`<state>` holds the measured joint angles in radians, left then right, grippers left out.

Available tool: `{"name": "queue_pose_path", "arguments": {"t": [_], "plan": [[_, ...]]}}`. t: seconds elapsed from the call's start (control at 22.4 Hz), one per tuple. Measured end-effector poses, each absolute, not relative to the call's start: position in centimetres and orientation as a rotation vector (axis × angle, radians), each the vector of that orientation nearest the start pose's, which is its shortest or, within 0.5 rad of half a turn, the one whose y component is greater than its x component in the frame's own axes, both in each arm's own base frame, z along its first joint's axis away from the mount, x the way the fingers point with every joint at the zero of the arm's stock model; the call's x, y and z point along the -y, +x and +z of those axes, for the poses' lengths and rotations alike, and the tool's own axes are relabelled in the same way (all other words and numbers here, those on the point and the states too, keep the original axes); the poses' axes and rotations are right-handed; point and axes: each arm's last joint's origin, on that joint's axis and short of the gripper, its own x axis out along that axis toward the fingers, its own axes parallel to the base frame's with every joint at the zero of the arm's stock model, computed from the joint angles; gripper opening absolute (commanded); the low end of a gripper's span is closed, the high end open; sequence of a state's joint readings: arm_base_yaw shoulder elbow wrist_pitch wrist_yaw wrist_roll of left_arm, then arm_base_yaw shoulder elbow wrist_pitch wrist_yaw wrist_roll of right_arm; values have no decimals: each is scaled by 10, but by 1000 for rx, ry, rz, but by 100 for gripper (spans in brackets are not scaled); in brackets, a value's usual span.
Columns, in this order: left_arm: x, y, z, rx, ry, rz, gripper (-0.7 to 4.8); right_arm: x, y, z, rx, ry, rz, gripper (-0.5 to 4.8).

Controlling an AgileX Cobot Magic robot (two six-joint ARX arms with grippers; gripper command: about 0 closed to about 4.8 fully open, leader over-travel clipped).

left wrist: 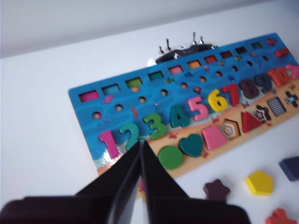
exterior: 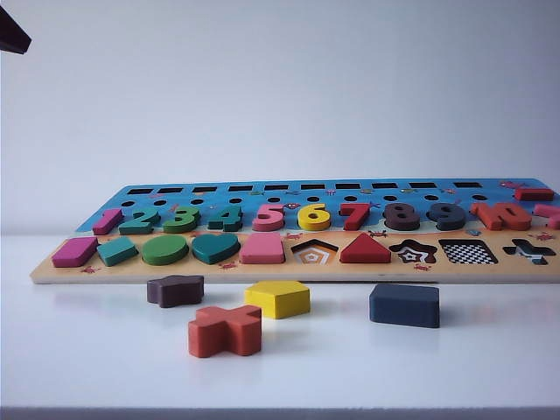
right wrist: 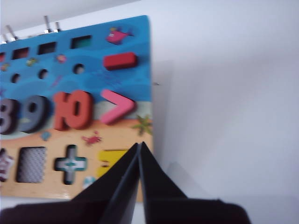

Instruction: Insert the cube into the slot.

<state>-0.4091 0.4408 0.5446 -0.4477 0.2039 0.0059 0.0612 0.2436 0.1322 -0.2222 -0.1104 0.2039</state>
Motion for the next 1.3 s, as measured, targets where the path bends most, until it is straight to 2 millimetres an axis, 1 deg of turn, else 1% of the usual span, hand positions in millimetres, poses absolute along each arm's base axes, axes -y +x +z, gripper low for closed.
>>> {"name": "queue_pose_path", "arguments": {"t": [0.13,0.18,0.31,0.45,0.49,0.54,0.67,0.71,0.76,0.8,0.85,0.89,0.98,1.07,1.21,1.3], "plan": [[56,97,268,-392,53,-685,9,-23,120,189,-441,197,217,-3],[59,97,266,-415,55,-709,9,-32,130,205,-470,183,271,-3],[65,100,264,-444,59,-737,9,-48,143,230,-493,162,351,-3],[69,102,262,-473,65,-759,9,-63,152,249,-552,123,419,-3],[69,102,261,-478,65,-760,9,-67,153,254,-573,103,439,-3],[70,103,261,-483,62,-763,9,-76,155,263,-624,52,481,-3],[73,105,259,-507,53,-794,10,-84,155,272,-685,-14,526,-3],[74,106,258,-517,53,-802,9,-86,154,274,-703,-26,536,-3],[75,106,257,-527,53,-812,9,-89,150,281,-735,-46,573,-1],[75,106,257,-524,52,-812,9,-91,145,288,-755,-69,626,12],[75,106,257,-525,52,-813,9,-94,139,296,-780,-93,691,32],[75,107,257,-528,52,-812,9,-95,136,301,-797,-111,726,90],[75,106,257,-528,52,-812,9,-99,128,307,-845,-168,818,175],[75,107,256,-538,53,-811,9,-103,124,307,-887,-201,891,261],[76,108,260,-587,60,-807,9,-110,122,304,-951,-242,984,370],[76,108,263,-594,60,-807,9,-115,122,299,-1004,-270,1014,411]]}}
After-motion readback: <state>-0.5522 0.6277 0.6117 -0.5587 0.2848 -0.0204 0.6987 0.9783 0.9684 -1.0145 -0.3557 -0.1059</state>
